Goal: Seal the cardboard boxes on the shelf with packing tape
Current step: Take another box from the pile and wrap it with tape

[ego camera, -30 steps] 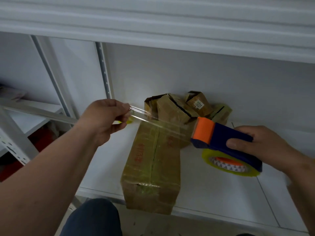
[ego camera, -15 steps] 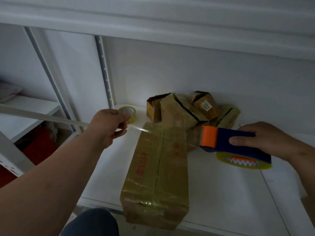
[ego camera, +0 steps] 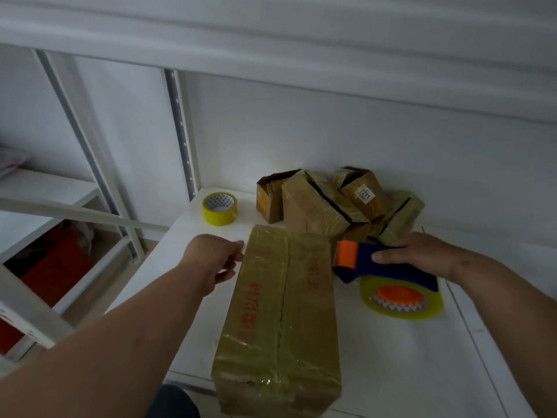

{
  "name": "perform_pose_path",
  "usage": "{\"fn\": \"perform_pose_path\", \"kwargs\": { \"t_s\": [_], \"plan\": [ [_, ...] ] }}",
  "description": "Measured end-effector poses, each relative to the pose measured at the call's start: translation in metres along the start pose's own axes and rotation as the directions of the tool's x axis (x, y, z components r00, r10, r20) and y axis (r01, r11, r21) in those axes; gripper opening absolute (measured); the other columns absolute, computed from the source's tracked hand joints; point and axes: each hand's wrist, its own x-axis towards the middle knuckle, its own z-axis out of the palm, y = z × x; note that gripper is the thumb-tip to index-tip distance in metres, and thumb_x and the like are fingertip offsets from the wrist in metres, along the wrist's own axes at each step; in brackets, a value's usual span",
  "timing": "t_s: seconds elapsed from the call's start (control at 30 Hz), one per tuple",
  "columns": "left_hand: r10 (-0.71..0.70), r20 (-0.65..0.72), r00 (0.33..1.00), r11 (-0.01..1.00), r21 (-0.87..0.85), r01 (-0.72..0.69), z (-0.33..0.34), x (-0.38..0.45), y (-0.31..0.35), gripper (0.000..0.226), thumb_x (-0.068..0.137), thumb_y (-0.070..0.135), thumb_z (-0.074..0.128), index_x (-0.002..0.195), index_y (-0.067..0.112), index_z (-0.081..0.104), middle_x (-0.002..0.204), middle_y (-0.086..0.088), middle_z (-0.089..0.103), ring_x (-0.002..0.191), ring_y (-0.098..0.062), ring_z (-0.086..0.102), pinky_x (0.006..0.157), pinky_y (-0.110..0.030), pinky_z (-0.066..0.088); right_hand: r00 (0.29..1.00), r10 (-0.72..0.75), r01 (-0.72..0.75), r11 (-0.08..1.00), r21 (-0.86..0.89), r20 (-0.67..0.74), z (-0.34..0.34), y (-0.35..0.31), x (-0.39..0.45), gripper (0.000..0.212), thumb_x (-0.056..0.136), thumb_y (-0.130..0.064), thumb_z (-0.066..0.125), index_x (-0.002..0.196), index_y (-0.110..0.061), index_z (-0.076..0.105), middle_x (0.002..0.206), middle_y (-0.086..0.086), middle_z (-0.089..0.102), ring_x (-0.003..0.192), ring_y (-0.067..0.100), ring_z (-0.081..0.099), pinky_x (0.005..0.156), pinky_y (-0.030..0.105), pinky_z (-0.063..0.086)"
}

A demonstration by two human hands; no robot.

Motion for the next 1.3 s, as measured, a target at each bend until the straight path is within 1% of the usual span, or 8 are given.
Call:
{"fn": "perform_pose_path", "kwargs": {
  "t_s": [0.17, 0.27, 0.37, 0.5, 0.6, 0.77, 1.0, 1.3],
  "plan": [
    [0.051, 0.08, 0.995, 0.962, 0.263, -0.07, 0.005, 0.005, -0.001, 0.064, 0.09, 0.029, 0.066, 0.148, 0.027, 0.038, 0.11, -0.009, 0.065, 0.097, -0.026, 0.061, 0.066, -0.034, 0.056, 0.999, 0.033, -0.032, 0.996, 0.08, -0.005, 0.017, 0.009, 0.009, 0.062, 0.05, -0.069, 0.067, 0.081, -0.016, 0.073, 0.082, 0.005, 0.075, 0.077, 0.023, 0.071, 0.073, 0.033, 0.053],
    [0.002, 0.137, 0.991, 0.902, 0.428, -0.061, 0.006, 0.001, -0.008, 0.054, 0.096, 0.02, 0.053, 0.147, 0.033, 0.039, 0.118, -0.011, 0.064, 0.1, -0.026, 0.061, 0.071, -0.036, 0.057, 0.999, 0.04, -0.037, 0.992, 0.117, -0.023, 0.022, 0.013, 0.009, 0.072, 0.048, -0.07, 0.067, 0.088, -0.011, 0.074, 0.086, 0.008, 0.075, 0.081, 0.025, 0.071, 0.081, 0.037, 0.054],
    [0.056, 0.143, 0.988, 0.962, 0.258, -0.092, 0.008, -0.003, -0.007, 0.046, 0.098, 0.013, 0.045, 0.141, 0.029, 0.049, 0.11, -0.01, 0.068, 0.082, -0.018, 0.062, 0.054, -0.026, 0.048, 0.999, 0.034, -0.028, 0.991, 0.133, -0.038, 0.026, 0.015, 0.008, 0.066, 0.051, -0.068, 0.066, 0.087, -0.013, 0.074, 0.084, 0.006, 0.075, 0.079, 0.024, 0.072, 0.074, 0.032, 0.054],
    [0.049, 0.275, 0.96, 0.981, 0.166, -0.097, 0.015, -0.015, 0.01, 0.048, 0.092, 0.058, 0.052, 0.128, 0.027, 0.057, 0.117, -0.002, 0.065, 0.102, -0.019, 0.063, 0.083, -0.037, 0.054, 0.999, 0.008, 0.0, 0.988, 0.151, -0.051, 0.031, 0.017, 0.005, 0.061, 0.065, -0.065, 0.073, 0.093, -0.01, 0.075, 0.088, 0.009, 0.075, 0.08, 0.026, 0.072, 0.08, 0.037, 0.055],
    [-0.009, 0.355, 0.935, 0.943, 0.314, -0.111, 0.014, -0.016, 0.011, 0.093, 0.071, 0.075, 0.063, 0.149, 0.034, 0.033, 0.143, -0.005, 0.051, 0.117, -0.025, 0.059, 0.096, -0.041, 0.052, 0.999, -0.004, 0.01, 0.99, 0.142, -0.04, 0.033, 0.016, -0.004, 0.061, 0.062, -0.064, 0.075, 0.092, -0.01, 0.075, 0.086, 0.008, 0.075, 0.078, 0.025, 0.072, 0.077, 0.035, 0.055],
    [-0.039, 0.369, 0.929, 0.882, 0.45, -0.142, 0.008, -0.023, 0.015, 0.076, 0.092, 0.061, 0.048, 0.155, 0.036, 0.012, 0.156, -0.004, 0.032, 0.13, -0.026, 0.046, 0.103, -0.04, 0.045, 0.999, -0.035, 0.036, 0.994, 0.107, -0.018, 0.041, 0.023, -0.024, 0.061, 0.06, -0.069, 0.072, 0.088, -0.015, 0.075, 0.082, 0.003, 0.075, 0.074, 0.019, 0.072, 0.068, 0.028, 0.054],
    [0.299, 0.511, 0.806, 0.095, 0.825, -0.558, 0.031, -0.046, 0.011, 0.076, 0.099, 0.055, 0.032, 0.155, 0.027, -0.011, 0.164, -0.001, -0.008, 0.15, -0.027, -0.004, 0.122, -0.045, 0.007, 0.996, -0.052, 0.055, 0.997, 0.05, -0.066, 0.045, 0.026, -0.036, 0.045, 0.078, -0.058, 0.065, 0.092, -0.015, 0.073, 0.085, 0.002, 0.073, 0.076, 0.016, 0.07, 0.072, 0.028, 0.054],
    [0.243, 0.515, 0.822, -0.008, 0.848, -0.529, 0.034, -0.054, -0.003, 0.093, 0.082, 0.078, 0.016, 0.155, 0.027, -0.01, 0.162, 0.005, -0.018, 0.149, -0.022, -0.015, 0.122, -0.041, 0.0, 0.997, -0.068, 0.072, 0.984, 0.163, -0.032, 0.055, 0.043, -0.037, 0.057, 0.065, -0.066, 0.058, 0.1, -0.022, 0.071, 0.092, -0.002, 0.073, 0.081, 0.013, 0.07, 0.067, 0.022, 0.052]
  ]
}}
